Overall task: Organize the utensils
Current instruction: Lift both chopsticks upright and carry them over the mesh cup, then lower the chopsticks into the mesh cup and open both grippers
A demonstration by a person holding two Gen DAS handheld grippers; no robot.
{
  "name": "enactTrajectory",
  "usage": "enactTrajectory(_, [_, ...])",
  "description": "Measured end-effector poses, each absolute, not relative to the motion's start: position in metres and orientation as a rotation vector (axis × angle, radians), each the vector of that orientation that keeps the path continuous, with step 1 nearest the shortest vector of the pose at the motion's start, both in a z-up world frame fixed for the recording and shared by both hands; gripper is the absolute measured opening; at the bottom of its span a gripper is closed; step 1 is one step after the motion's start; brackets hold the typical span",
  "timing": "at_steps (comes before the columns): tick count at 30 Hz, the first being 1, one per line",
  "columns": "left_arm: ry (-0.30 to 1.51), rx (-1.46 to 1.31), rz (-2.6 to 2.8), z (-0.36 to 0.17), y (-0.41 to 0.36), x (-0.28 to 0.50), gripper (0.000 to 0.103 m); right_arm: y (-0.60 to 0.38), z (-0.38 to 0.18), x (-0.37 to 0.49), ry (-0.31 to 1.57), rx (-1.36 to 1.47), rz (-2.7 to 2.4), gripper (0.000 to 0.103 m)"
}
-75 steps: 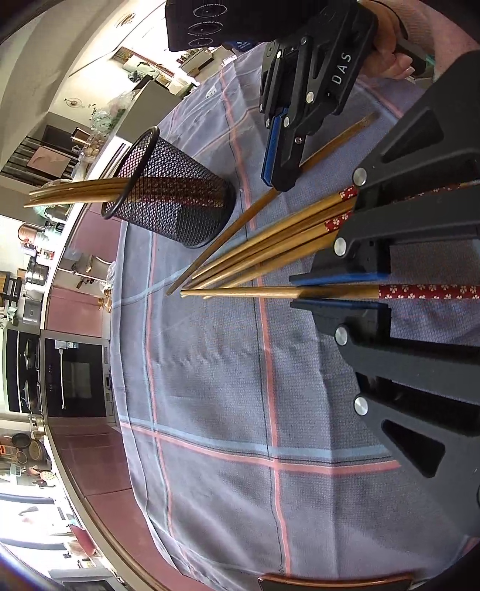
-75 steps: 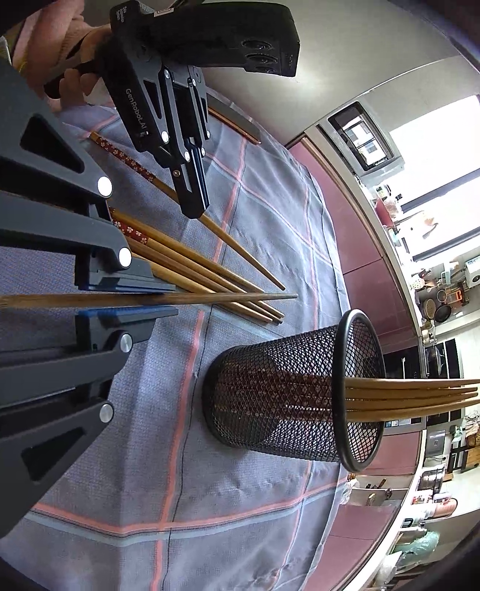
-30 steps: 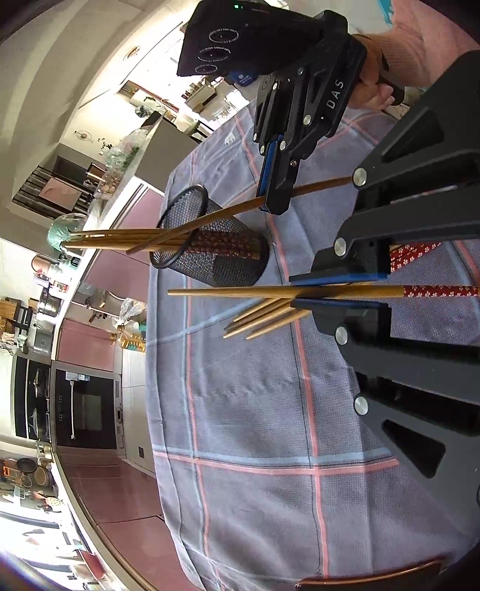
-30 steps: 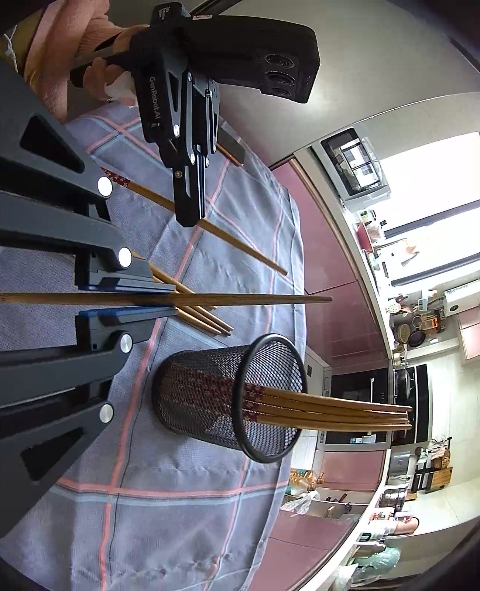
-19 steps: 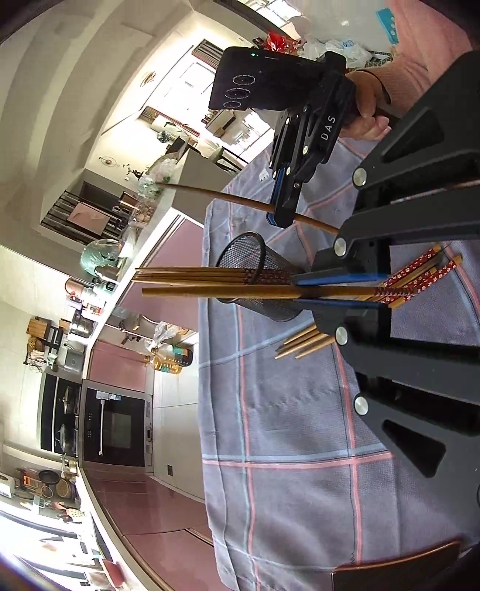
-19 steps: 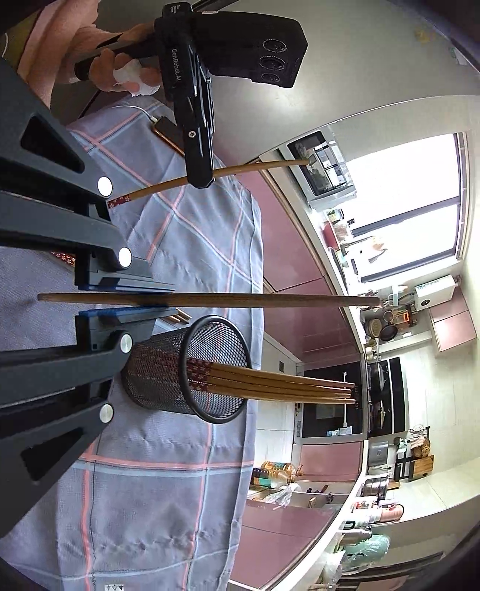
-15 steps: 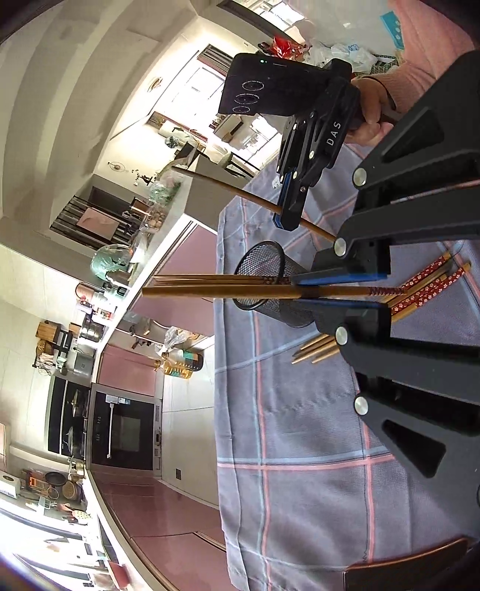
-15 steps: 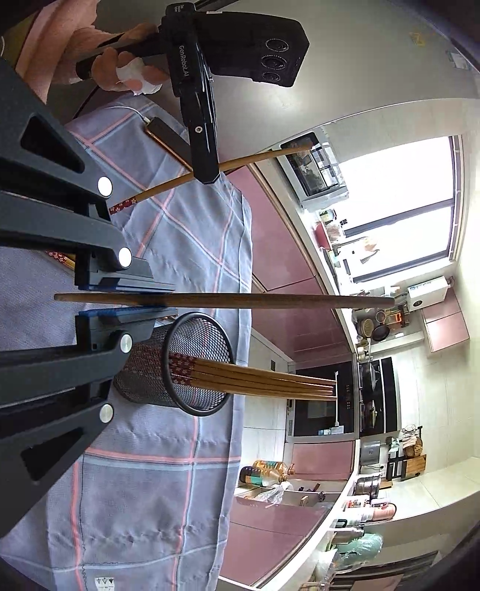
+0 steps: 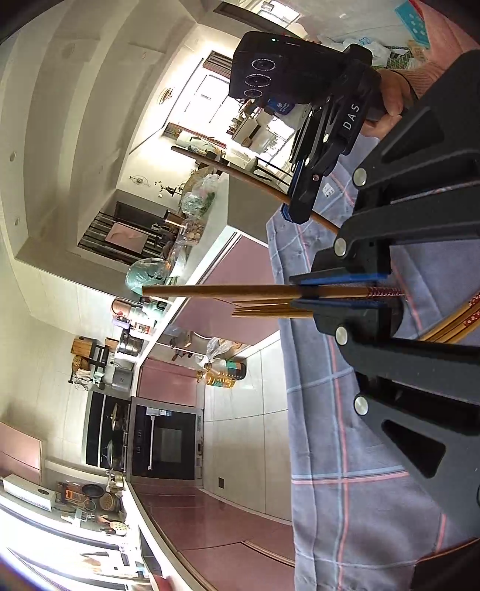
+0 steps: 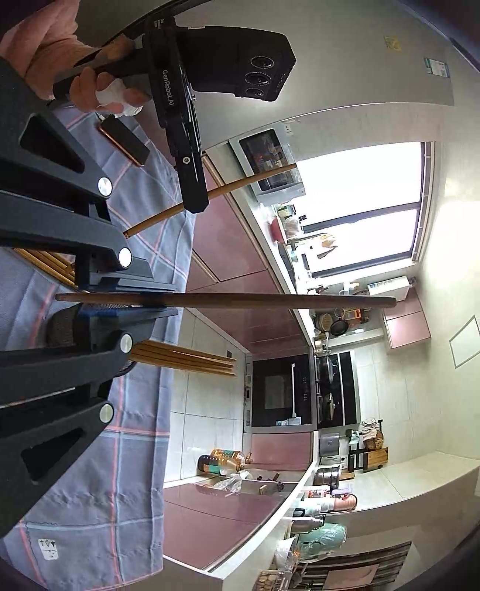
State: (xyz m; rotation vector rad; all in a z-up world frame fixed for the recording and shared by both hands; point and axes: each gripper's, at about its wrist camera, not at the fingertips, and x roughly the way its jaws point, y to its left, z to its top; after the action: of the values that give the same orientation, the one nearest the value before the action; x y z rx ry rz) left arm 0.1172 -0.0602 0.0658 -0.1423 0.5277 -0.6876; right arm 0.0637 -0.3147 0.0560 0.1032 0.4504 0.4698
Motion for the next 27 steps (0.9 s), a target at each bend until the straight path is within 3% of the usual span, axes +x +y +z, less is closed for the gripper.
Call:
enactTrajectory(10, [0.503,-0.112,-0.659,0.078,-0.086,0.14,0.007,-0.318,0.057,0.094,0.447,0.117,0.438,0.006])
enactTrajectory(27, [0.699,0.098,-0.668,0.02,-0.125,0.165,0.008,-0.306,-0.012,0.129,0.668,0.095,0.404,0.006])
